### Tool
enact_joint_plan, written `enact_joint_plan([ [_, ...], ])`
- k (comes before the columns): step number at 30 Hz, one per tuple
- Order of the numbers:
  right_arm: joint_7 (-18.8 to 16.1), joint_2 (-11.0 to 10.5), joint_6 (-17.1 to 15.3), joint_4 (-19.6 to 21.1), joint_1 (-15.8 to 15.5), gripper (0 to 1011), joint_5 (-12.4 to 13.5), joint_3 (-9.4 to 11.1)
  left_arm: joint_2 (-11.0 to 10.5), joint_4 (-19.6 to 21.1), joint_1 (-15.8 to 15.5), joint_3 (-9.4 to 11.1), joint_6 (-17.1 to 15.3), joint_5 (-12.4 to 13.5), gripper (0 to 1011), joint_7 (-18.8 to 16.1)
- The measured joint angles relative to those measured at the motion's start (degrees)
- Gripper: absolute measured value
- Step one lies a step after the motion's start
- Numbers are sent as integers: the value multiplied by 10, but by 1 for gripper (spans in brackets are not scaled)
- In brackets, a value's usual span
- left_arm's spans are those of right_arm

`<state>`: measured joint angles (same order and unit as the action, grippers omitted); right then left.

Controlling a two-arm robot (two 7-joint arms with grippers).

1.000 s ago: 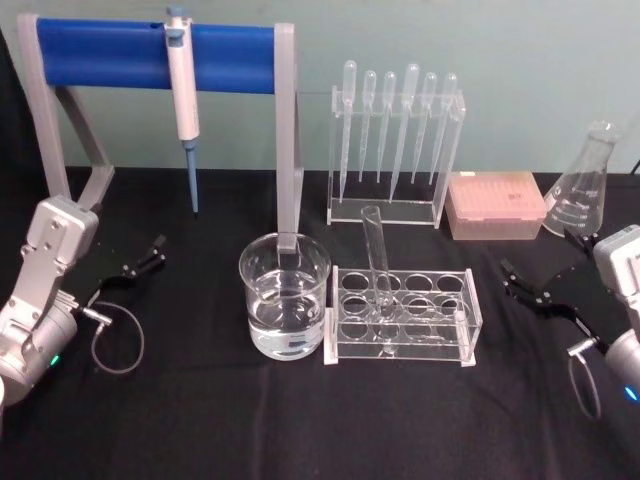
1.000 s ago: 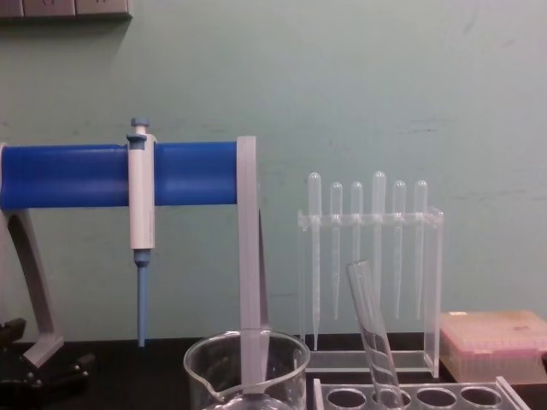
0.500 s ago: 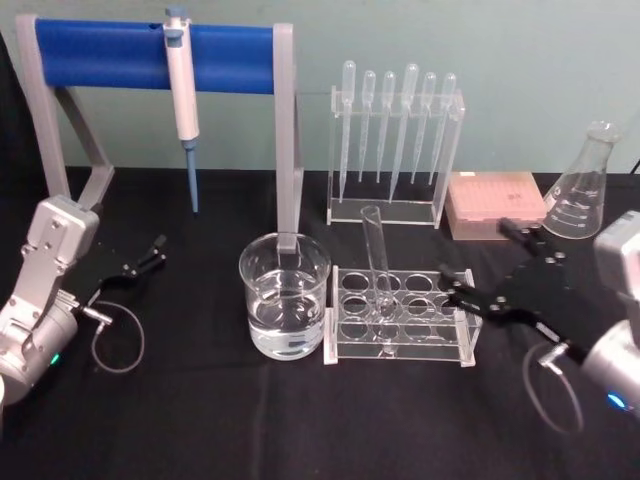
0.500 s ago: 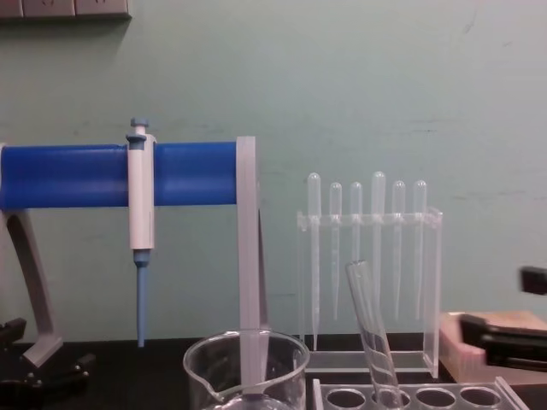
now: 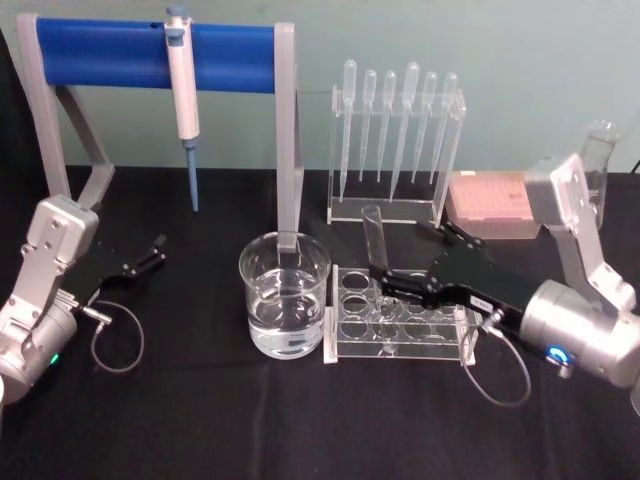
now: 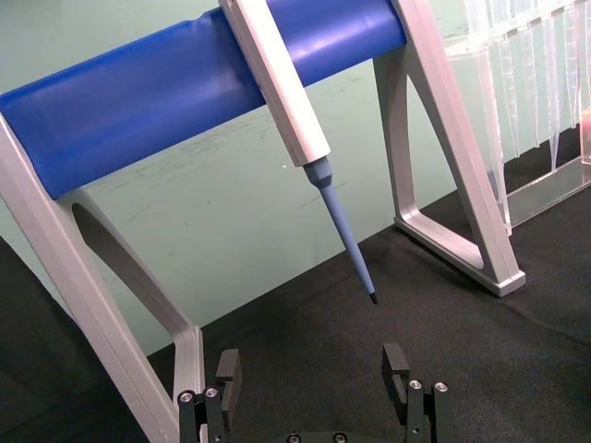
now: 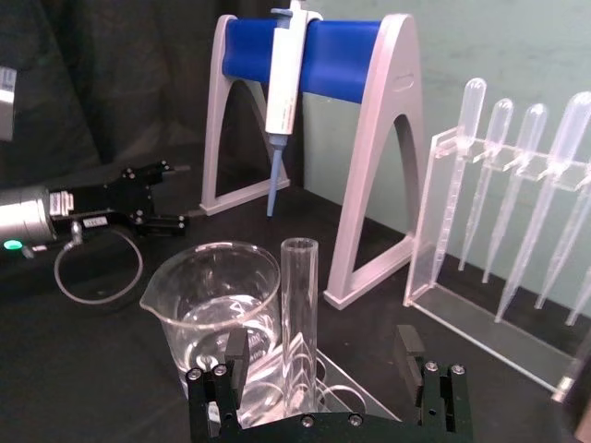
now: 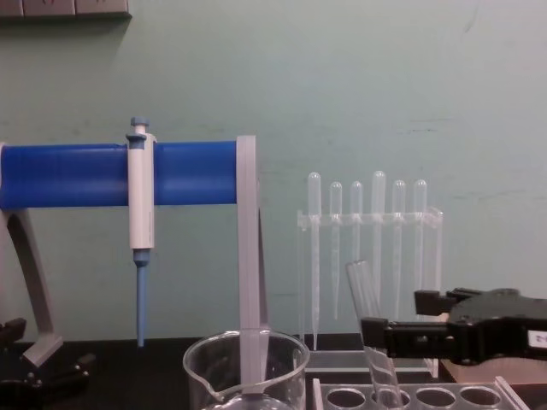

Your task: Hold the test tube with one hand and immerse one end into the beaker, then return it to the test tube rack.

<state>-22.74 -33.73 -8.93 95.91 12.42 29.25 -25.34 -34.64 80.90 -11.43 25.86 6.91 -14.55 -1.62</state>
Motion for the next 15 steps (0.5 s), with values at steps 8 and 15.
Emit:
enact_joint_plan([
  [8,-43,22,-64,-52,66,1002,19,-18,0,0,0,0,0,0,1000,0],
  [15,-62,24,-90,-68,99,980,20,-41,0,0,0,0,0,0,1000,0],
])
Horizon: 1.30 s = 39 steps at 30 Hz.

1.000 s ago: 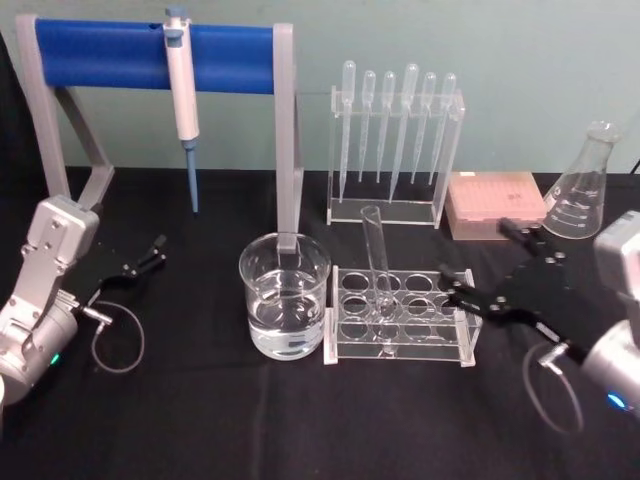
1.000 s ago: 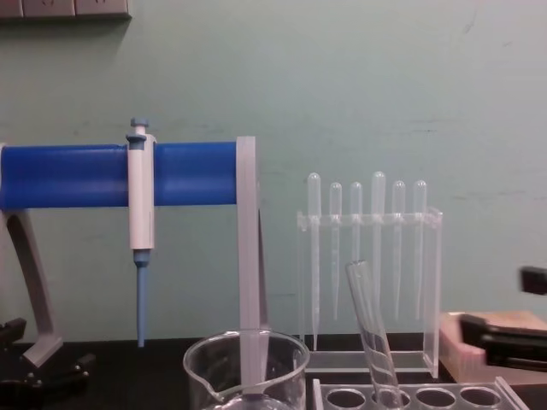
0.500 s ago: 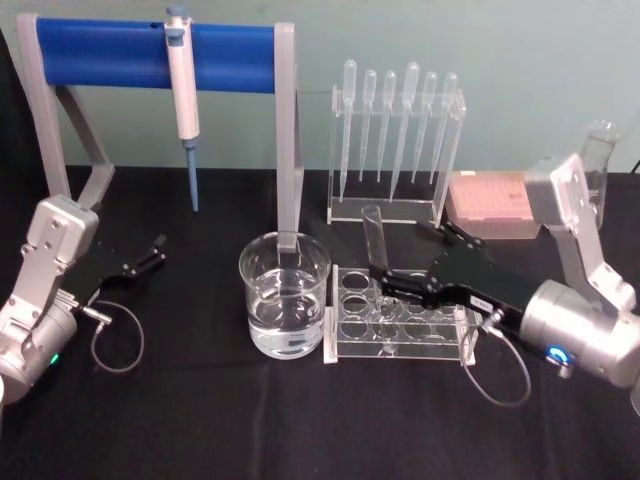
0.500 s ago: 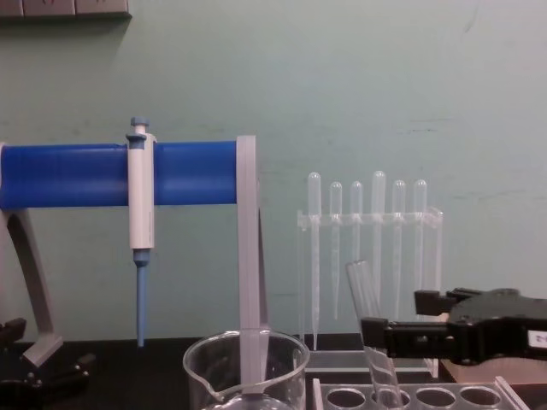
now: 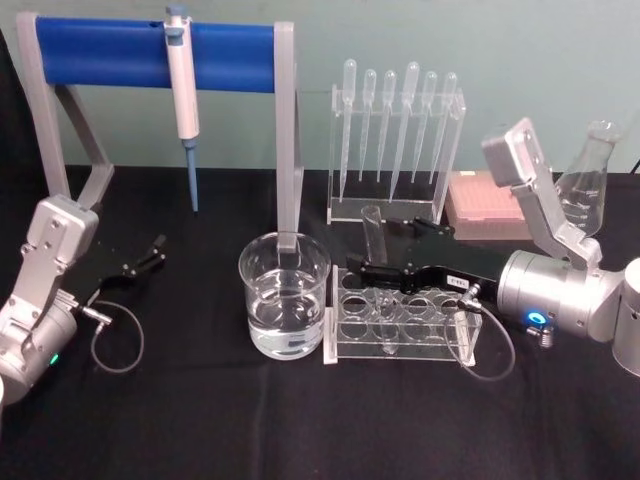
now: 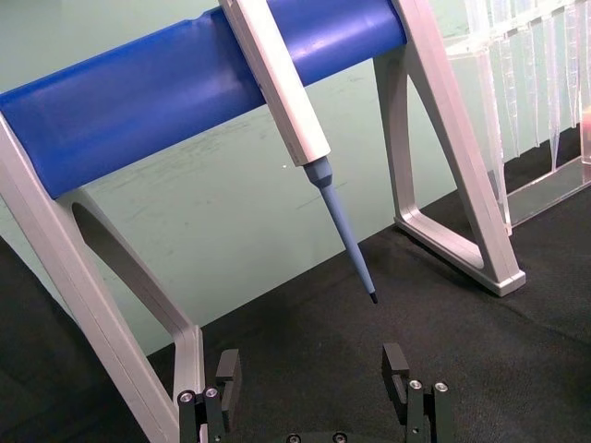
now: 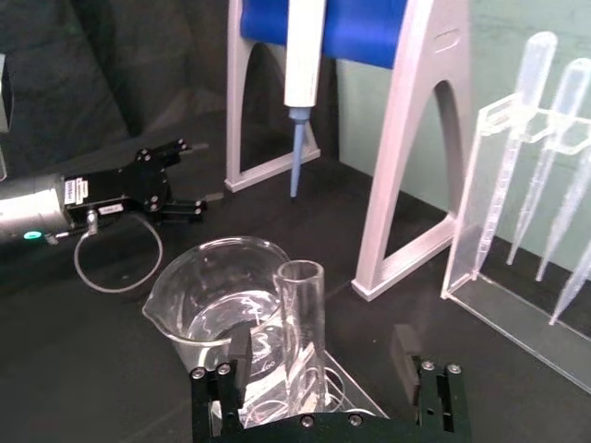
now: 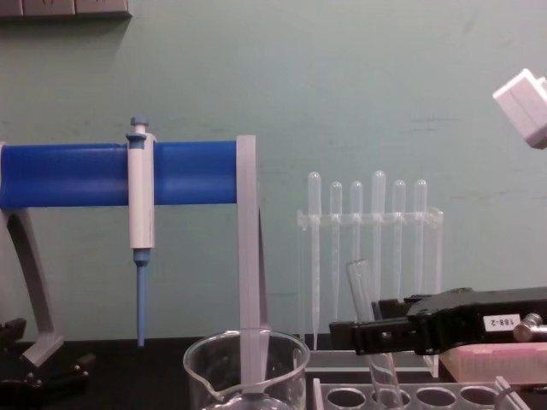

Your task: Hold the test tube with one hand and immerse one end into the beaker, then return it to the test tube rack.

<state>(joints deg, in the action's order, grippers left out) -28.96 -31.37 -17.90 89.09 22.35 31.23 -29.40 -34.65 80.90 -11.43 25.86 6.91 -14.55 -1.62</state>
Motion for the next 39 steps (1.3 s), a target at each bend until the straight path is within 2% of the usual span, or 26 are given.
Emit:
enact_joint_plan([
  [8,-8,-2,-13,-2,14,790,4,-15,0,0,0,0,0,0,1000,0],
  [9,-7,-4,-14,-1,15,736,4,-16,0,0,0,0,0,0,1000,0],
  [11,-7,-4,-14,0,16,707,5,-17,0,0,0,0,0,0,1000,0],
  [16,-3,-6,-16,4,19,539,5,-20,0,0,0,0,0,0,1000,0],
  [17,-1,-6,-16,5,19,477,6,-20,0,0,0,0,0,0,1000,0],
  [21,3,-7,-16,7,18,377,8,-20,0,0,0,0,0,0,1000,0],
  [23,5,-8,-16,9,16,273,10,-19,0,0,0,0,0,0,1000,0],
  [27,9,-9,-16,14,13,225,14,-17,0,0,0,0,0,0,1000,0],
  [31,13,-10,-13,21,9,225,19,-13,0,0,0,0,0,0,1000,0],
  [39,32,-22,15,68,-17,225,27,10,0,0,0,0,0,0,1000,0],
])
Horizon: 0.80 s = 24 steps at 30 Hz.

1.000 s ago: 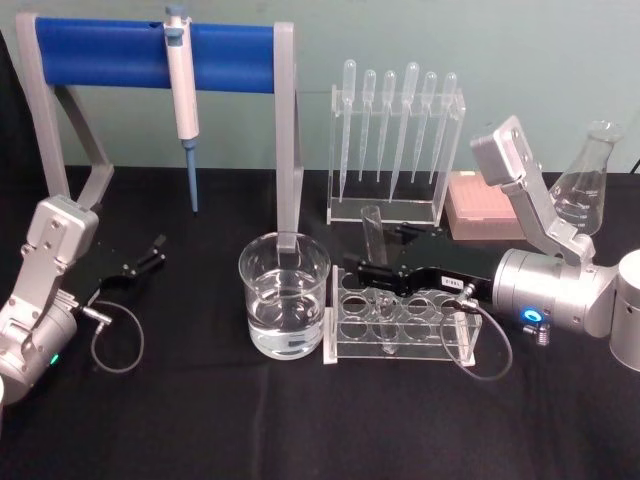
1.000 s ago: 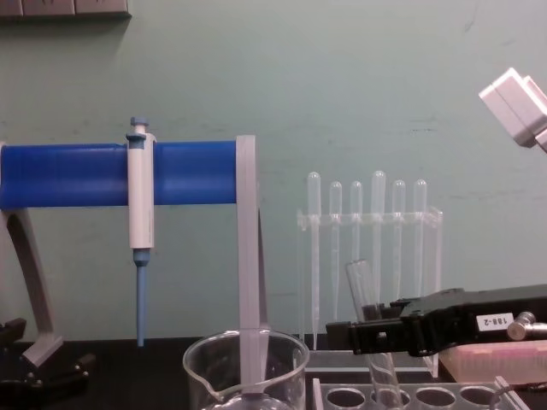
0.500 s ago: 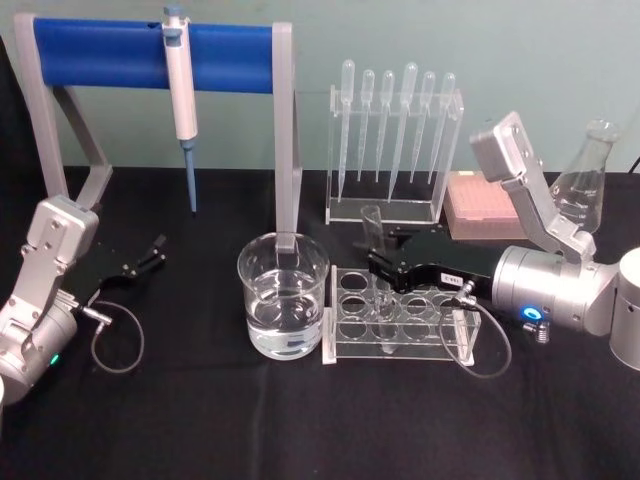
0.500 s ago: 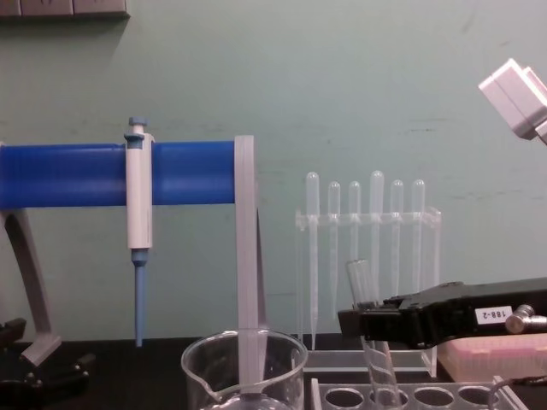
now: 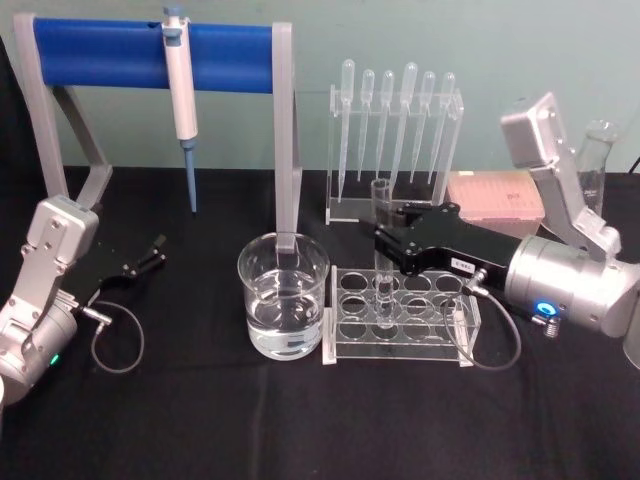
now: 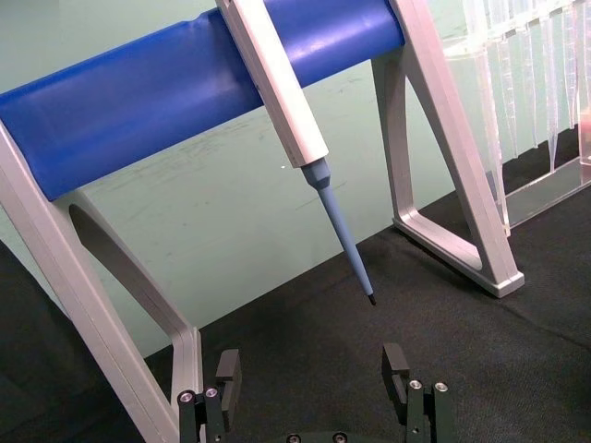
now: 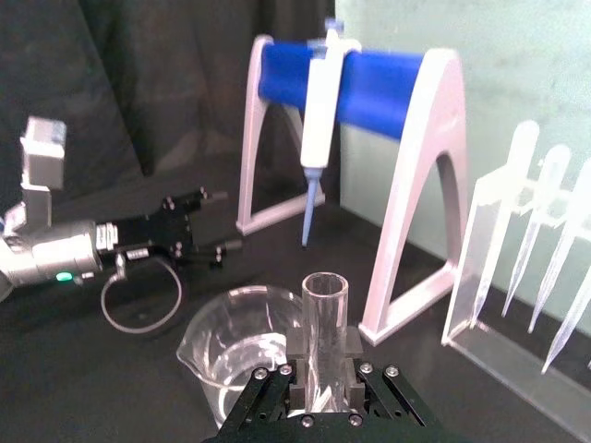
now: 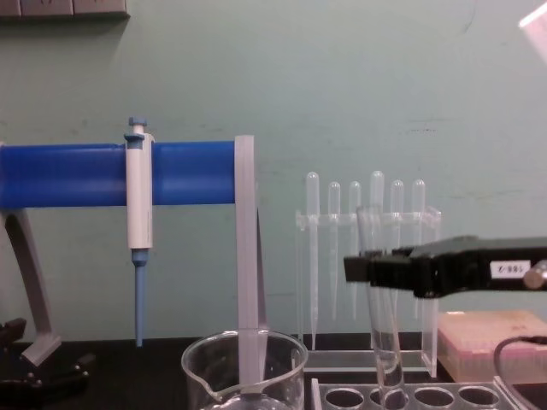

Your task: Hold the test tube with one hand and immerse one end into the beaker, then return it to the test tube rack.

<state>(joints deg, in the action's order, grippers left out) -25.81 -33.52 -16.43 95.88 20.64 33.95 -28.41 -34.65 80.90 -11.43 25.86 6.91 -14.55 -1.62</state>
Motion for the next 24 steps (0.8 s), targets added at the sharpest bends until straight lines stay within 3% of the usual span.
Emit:
enact_joint_plan([
  [11,20,-20,37,65,-34,225,0,35,0,0,0,0,0,0,1000,0],
  [24,26,-11,68,71,-47,225,-21,46,0,0,0,0,0,0,1000,0],
])
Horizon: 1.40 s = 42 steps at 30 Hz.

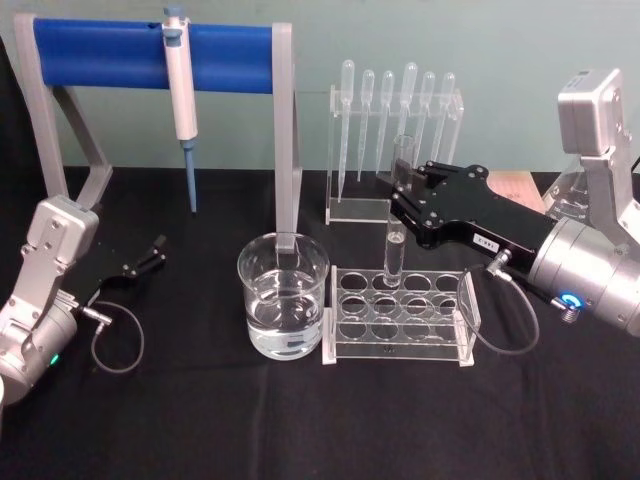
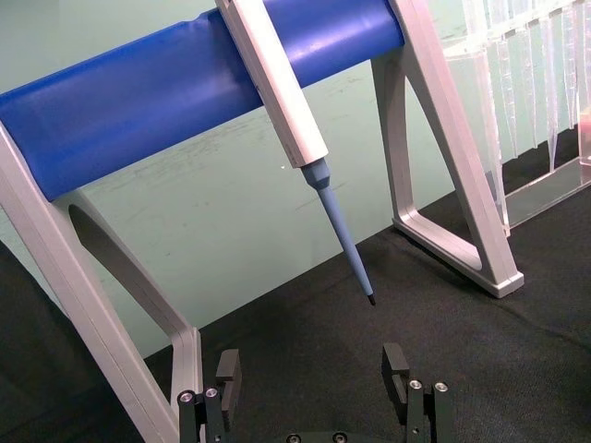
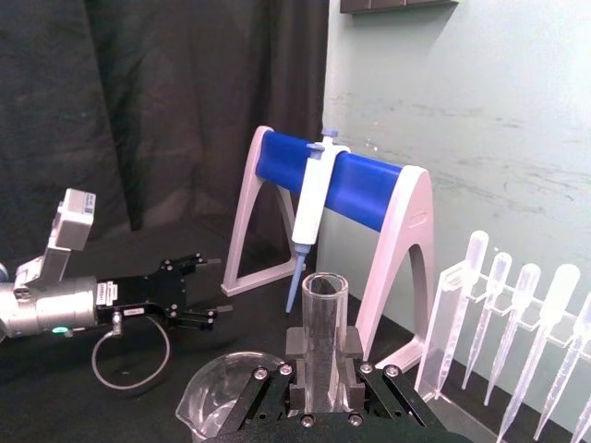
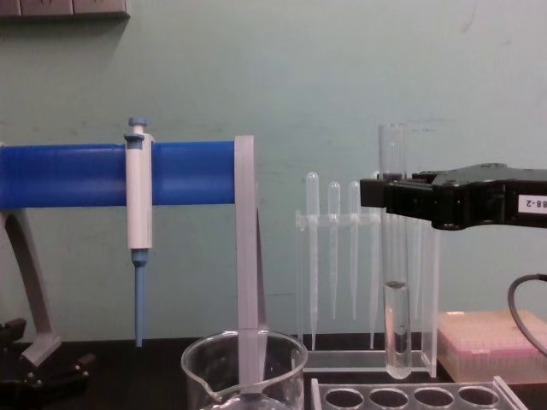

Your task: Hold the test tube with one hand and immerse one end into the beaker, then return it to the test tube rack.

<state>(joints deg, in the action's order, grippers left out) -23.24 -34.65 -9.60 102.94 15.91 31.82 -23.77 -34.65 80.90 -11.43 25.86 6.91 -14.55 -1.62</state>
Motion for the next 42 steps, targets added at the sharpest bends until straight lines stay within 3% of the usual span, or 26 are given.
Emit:
enact_joint_plan([
  [42,-1,-1,-3,0,2,225,2,-1,0,0,0,0,0,0,1000,0],
])
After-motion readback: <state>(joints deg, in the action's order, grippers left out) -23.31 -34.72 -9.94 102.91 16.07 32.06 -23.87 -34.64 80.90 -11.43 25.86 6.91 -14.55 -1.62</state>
